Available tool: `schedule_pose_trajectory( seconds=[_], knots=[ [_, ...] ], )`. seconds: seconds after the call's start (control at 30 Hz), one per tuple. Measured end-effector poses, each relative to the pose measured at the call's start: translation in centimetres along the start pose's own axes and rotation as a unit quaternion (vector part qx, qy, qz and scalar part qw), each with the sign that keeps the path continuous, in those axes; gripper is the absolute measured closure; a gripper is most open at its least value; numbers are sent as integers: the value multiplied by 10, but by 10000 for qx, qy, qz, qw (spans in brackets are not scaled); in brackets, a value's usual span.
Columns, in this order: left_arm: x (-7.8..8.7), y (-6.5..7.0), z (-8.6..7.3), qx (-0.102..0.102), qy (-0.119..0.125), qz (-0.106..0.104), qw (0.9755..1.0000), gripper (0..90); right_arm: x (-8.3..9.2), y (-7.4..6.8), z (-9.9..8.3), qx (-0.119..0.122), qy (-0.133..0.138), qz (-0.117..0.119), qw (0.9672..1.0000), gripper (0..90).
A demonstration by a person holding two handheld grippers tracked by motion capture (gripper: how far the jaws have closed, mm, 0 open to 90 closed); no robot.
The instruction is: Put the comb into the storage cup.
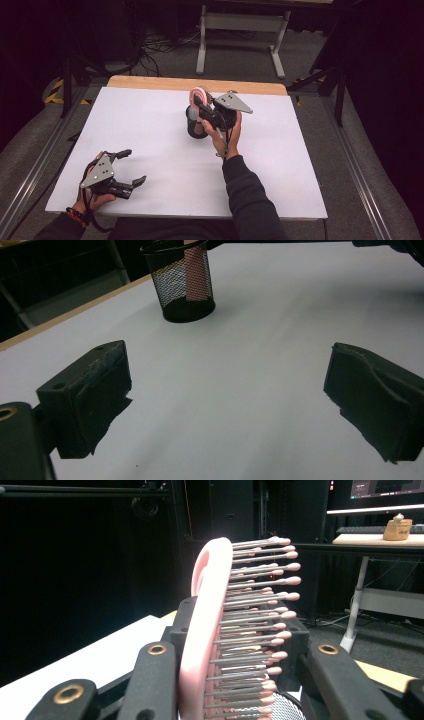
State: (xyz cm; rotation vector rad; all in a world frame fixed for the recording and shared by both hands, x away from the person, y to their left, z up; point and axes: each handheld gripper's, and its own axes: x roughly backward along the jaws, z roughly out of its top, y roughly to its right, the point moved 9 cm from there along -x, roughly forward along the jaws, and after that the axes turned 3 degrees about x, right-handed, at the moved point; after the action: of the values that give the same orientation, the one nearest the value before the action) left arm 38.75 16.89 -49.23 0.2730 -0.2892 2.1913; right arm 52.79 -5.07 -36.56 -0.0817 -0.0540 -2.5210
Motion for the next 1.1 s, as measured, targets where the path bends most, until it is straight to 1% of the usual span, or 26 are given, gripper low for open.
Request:
schedule_pose_trajectory(
  seconds=[0.03,0.07,0.23,0.3,0.33,0.5,0.6,0.63,0.67,0.77,0.8,0.87,0.9,1.0,1.1],
  knots=[
    [0,0,0,-3,-5,7,10000,57,0,0,-2,-34,10,-10,10000,630],
    [0,0,0,-10,-9,21,10000,57,0,2,-5,3,-31,10,10000,629],
    [0,0,-1,-14,-21,23,10000,57,-1,3,-10,-40,-62,9,10000,629],
    [-1,0,-1,-9,-27,32,10000,57,-1,3,-10,-65,-60,9,10000,629],
    [-1,0,-1,-10,-28,28,10000,57,-1,3,-11,-28,-60,24,10000,628],
    [-1,0,-2,-24,-49,10,10000,57,-1,2,-11,-39,-38,52,10000,626],
    [-2,1,-2,-26,-68,-9,10000,57,-1,3,-11,-61,-27,52,10000,625],
    [-2,0,-2,-33,-71,-8,10000,57,-1,3,-11,-105,-11,31,9999,623],
    [-2,0,-2,-37,-79,-12,10000,57,-1,3,-12,-82,-19,39,10000,621],
    [-2,1,-3,-30,-96,-23,9999,57,0,8,-14,-28,-53,-71,10000,605],
    [-2,1,-3,-40,-100,-16,9999,57,1,12,-15,-66,-67,-116,9999,594],
    [-3,1,-3,-35,-105,-22,9999,57,1,14,-15,-91,-80,-128,9998,588],
    [-3,1,-3,-32,-113,-28,9999,57,2,17,-16,-63,-88,-165,9998,587],
    [-4,1,-4,-43,-133,-47,9999,57,3,25,-21,-121,-175,-313,9993,563],
    [-5,2,-4,-59,-162,-27,9998,57,3,27,-25,-157,-236,-347,9990,553]
  ],
)
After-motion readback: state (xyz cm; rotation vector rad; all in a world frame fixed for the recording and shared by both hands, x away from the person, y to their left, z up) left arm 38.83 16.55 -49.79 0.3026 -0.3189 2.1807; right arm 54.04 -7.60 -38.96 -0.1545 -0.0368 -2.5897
